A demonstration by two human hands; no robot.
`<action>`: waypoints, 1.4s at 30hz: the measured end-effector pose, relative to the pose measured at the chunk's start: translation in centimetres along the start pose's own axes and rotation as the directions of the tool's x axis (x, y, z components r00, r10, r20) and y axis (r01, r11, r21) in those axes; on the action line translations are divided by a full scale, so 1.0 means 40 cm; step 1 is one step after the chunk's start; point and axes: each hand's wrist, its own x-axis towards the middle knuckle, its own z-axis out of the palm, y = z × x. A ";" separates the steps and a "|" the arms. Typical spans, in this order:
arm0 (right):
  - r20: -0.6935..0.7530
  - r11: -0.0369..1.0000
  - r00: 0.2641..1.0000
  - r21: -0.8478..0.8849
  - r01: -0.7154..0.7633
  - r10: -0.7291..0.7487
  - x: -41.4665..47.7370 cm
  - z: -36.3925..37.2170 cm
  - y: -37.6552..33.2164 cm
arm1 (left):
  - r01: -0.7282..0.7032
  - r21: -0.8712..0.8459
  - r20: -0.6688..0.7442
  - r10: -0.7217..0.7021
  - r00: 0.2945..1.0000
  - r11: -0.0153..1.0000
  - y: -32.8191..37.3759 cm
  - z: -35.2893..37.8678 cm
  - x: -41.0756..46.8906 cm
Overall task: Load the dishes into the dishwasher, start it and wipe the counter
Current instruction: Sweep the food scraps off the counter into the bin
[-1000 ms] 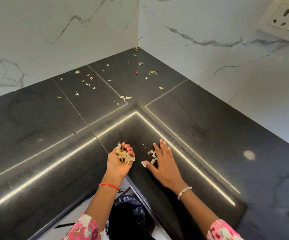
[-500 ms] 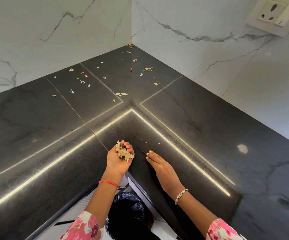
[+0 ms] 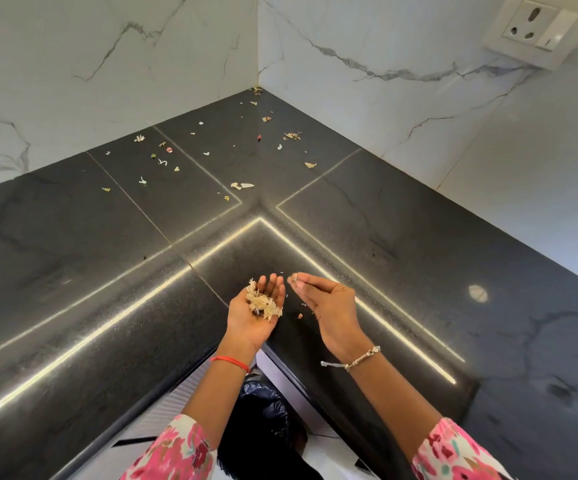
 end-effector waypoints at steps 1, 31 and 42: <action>0.021 0.984 0.994 -0.145 0.108 -0.106 -0.014 0.017 0.004 | 0.008 0.014 0.004 -0.008 1.000 1.000 -0.004 0.000 0.001; 0.592 0.020 0.806 -0.805 0.592 -0.032 0.050 -0.048 0.126 | 0.248 0.122 0.014 -0.252 0.968 0.961 0.038 -0.217 -0.096; 0.679 -0.193 0.731 -0.710 0.677 0.065 0.097 0.009 0.145 | 0.298 0.116 -0.282 -0.256 0.924 0.947 0.004 -0.307 -0.038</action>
